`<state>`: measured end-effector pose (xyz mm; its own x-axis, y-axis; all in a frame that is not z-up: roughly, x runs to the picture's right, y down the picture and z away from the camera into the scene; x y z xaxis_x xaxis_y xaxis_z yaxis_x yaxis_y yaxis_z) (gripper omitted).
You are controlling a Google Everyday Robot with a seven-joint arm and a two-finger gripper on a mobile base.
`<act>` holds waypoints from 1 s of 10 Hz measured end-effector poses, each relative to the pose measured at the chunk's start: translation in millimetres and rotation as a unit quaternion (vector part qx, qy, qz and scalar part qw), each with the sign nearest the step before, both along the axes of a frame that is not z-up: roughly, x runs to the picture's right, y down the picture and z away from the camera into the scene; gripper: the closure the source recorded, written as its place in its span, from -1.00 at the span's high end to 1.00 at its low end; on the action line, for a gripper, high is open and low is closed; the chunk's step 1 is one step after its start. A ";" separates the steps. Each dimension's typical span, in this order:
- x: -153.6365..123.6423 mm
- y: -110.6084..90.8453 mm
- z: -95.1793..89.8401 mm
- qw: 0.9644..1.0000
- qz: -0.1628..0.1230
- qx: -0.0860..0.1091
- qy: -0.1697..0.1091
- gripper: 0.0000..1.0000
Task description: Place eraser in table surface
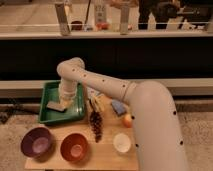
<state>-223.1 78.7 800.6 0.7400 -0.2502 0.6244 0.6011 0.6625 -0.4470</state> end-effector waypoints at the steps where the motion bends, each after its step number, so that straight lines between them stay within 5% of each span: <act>1: -4.6 -0.2 8.6 1.000 0.005 -0.003 0.011 -0.41; 6: -35.5 -23.2 81.6 0.997 0.065 -0.004 0.050 0.55; 10: -50.8 -24.1 97.9 0.992 0.109 0.012 0.057 0.60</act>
<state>-273.9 54.6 898.5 0.8437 -0.0909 0.5290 0.3892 0.7823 -0.4864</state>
